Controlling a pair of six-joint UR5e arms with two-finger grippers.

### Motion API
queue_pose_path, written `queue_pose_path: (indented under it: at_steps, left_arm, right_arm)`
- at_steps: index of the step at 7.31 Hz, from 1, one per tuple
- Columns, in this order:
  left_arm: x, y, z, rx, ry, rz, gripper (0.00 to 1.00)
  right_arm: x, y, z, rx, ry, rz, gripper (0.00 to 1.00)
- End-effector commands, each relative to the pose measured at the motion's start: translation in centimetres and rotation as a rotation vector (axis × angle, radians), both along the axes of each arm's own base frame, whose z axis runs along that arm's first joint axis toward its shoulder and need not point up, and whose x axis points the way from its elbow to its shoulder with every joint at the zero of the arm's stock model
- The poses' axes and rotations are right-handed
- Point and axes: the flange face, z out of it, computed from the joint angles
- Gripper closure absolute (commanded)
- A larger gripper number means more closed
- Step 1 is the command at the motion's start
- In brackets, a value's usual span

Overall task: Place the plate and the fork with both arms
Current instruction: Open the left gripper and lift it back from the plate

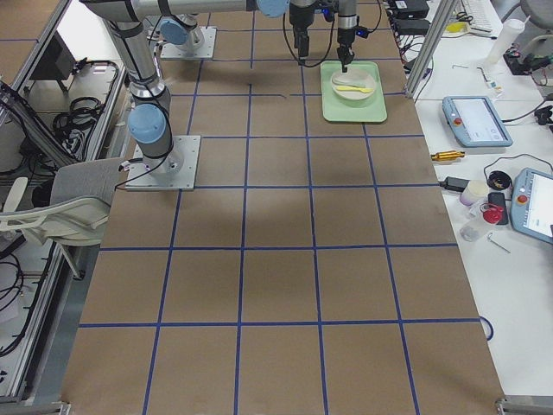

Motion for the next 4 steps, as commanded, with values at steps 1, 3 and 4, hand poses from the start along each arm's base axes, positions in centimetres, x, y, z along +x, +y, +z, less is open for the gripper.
queue_pose_path:
  at_steps: [1,3,4]
  left_arm:
    - [1.6,1.1,1.9,-0.045,-0.155,-0.030,0.00]
    - [2.6,4.6,9.9,0.000,-0.246,-0.025,0.00]
    - [2.9,7.2,14.9,0.043,-0.286,-0.030,0.00]
  right_arm:
    - [0.0,0.0,-0.1,0.001,0.000,0.000,0.00]
    - [0.0,-0.1,0.0,0.000,0.000,0.000,0.00]
    - [0.0,-0.1,0.0,-0.003,0.000,0.000,0.00]
